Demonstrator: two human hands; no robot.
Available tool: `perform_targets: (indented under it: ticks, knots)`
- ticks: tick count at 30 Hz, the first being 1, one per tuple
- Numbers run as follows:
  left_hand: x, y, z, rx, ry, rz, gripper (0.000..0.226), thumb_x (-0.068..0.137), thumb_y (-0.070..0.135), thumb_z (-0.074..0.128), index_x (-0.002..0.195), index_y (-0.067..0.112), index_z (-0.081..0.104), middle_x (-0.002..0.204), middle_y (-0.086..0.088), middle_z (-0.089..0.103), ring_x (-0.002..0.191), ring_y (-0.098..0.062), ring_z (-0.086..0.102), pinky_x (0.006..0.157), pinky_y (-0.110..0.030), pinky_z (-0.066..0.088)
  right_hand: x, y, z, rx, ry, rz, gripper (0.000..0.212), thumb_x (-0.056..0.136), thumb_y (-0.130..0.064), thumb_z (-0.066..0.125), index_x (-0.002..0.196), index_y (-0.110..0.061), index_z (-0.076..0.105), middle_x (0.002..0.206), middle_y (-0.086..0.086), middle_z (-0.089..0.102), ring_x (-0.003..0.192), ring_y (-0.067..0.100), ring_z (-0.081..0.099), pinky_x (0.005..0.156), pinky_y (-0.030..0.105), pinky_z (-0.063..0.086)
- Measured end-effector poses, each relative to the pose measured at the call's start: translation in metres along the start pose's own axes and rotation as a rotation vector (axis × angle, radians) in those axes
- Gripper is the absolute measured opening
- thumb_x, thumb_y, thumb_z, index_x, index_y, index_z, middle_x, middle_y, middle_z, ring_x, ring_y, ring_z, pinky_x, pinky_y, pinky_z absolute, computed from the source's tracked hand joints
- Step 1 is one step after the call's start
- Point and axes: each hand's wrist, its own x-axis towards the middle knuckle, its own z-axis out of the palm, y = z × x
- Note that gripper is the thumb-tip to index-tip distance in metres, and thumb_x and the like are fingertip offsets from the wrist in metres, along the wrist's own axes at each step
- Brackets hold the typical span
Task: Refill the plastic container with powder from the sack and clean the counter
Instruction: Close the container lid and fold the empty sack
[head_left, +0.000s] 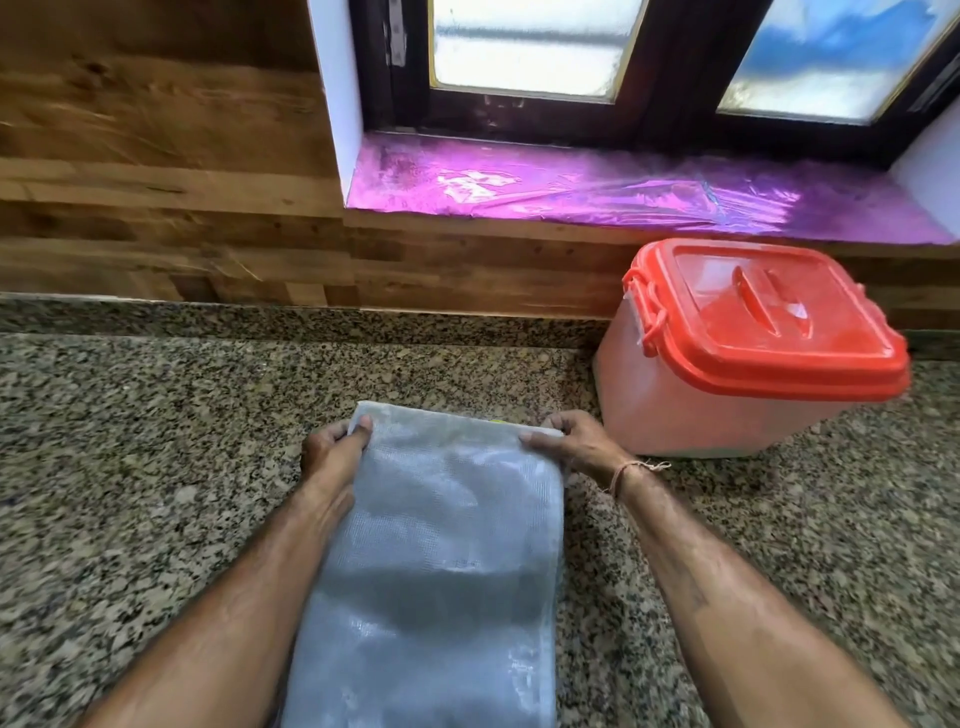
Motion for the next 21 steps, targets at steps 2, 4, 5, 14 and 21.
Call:
perform_targets:
  ticks: [2,4,5,14,21]
  knots:
    - [0.004,-0.002,0.002,0.001,0.043,0.009,0.021,0.098,0.025,0.069,0.081,0.013,0.070,0.075,-0.003,0.065,0.063,-0.019,0.057,0.052,-0.025,0.049,0.002,0.003,0.000,0.062,0.055,0.006,0.029,0.084,-0.037,0.080,0.082,-0.011,0.065,0.078,0.005,0.068,0.061,0.016,0.062,0.052,0.029,0.051]
    - [0.004,-0.006,0.002,-0.018,0.100,-0.001,0.018,0.097,0.026,0.070,0.089,0.009,0.072,0.085,-0.004,0.068,0.068,-0.019,0.061,0.055,-0.027,0.052,0.000,0.006,-0.002,0.229,0.007,0.093,0.036,0.082,-0.036,0.081,0.095,-0.006,0.066,0.085,0.007,0.069,0.060,0.015,0.061,0.052,0.031,0.049]
    - [0.003,-0.009,0.002,-0.037,0.118,0.001,0.017,0.097,0.024,0.070,0.089,0.009,0.071,0.088,-0.004,0.068,0.072,-0.020,0.062,0.057,-0.028,0.052,-0.003,0.011,-0.001,0.302,-0.041,0.164,0.047,0.078,-0.039,0.082,0.102,-0.003,0.064,0.086,0.006,0.068,0.056,0.012,0.057,0.047,0.026,0.047]
    - [-0.020,-0.041,-0.013,0.308,-0.106,0.002,0.012,0.091,0.025,0.077,0.088,0.016,0.070,0.090,-0.009,0.076,0.078,-0.027,0.072,0.068,-0.038,0.061,-0.036,0.049,0.039,0.299,0.242,0.242,0.017,0.090,-0.023,0.075,0.096,-0.007,0.072,0.096,0.019,0.076,0.072,0.024,0.072,0.075,0.042,0.062]
    - [-0.022,-0.068,-0.039,0.234,-0.049,-0.140,0.009,0.090,0.011,0.077,0.098,0.008,0.075,0.095,-0.017,0.078,0.084,-0.036,0.075,0.081,-0.059,0.062,-0.061,0.048,0.026,0.698,-0.158,0.249,0.022,0.092,-0.022,0.073,0.089,-0.007,0.058,0.084,0.004,0.070,0.063,0.012,0.059,0.057,0.025,0.052]
